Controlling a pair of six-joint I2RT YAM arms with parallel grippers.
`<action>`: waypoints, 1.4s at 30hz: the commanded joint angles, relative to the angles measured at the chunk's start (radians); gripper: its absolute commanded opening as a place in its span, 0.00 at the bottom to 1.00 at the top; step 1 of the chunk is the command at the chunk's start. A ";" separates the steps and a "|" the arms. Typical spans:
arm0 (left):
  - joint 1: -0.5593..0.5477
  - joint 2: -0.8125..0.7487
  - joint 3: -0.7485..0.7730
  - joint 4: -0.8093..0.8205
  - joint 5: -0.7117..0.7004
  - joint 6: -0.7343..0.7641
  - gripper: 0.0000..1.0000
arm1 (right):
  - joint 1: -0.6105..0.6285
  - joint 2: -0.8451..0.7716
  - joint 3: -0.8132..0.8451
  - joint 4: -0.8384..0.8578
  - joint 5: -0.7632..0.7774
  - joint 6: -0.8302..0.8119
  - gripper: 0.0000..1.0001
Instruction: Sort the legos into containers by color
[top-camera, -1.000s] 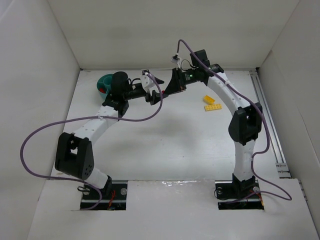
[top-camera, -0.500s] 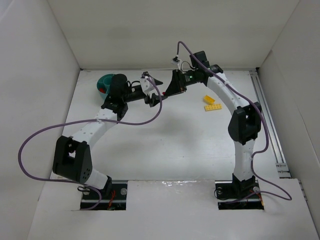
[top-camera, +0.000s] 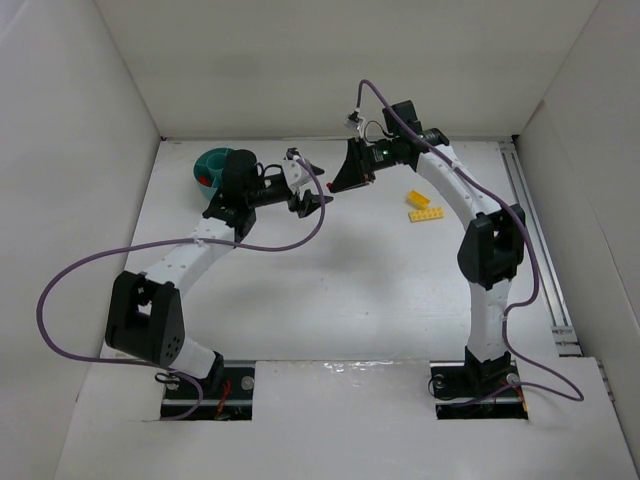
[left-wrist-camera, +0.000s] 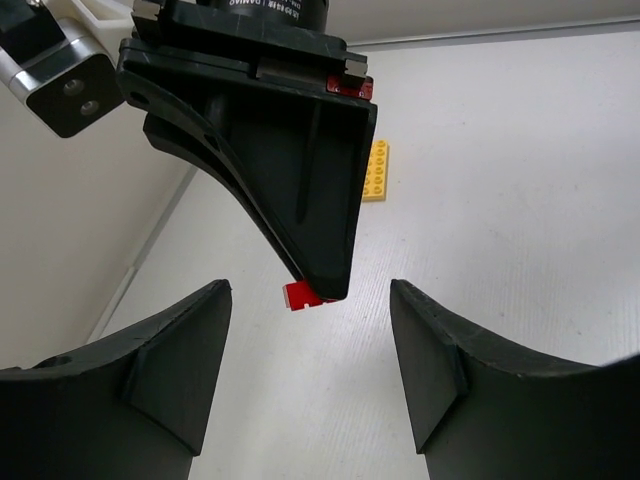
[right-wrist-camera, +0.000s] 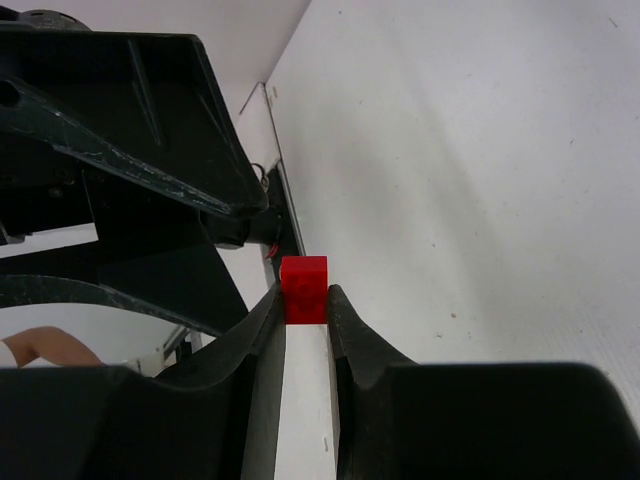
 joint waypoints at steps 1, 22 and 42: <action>-0.002 0.009 0.029 0.001 0.003 0.023 0.61 | -0.003 -0.062 0.003 0.006 -0.044 -0.019 0.00; -0.002 0.018 0.047 0.021 0.003 0.023 0.48 | 0.024 -0.062 0.022 -0.004 -0.053 -0.019 0.00; -0.002 0.036 0.056 0.021 0.021 0.023 0.40 | 0.034 -0.052 0.049 -0.004 -0.071 -0.029 0.00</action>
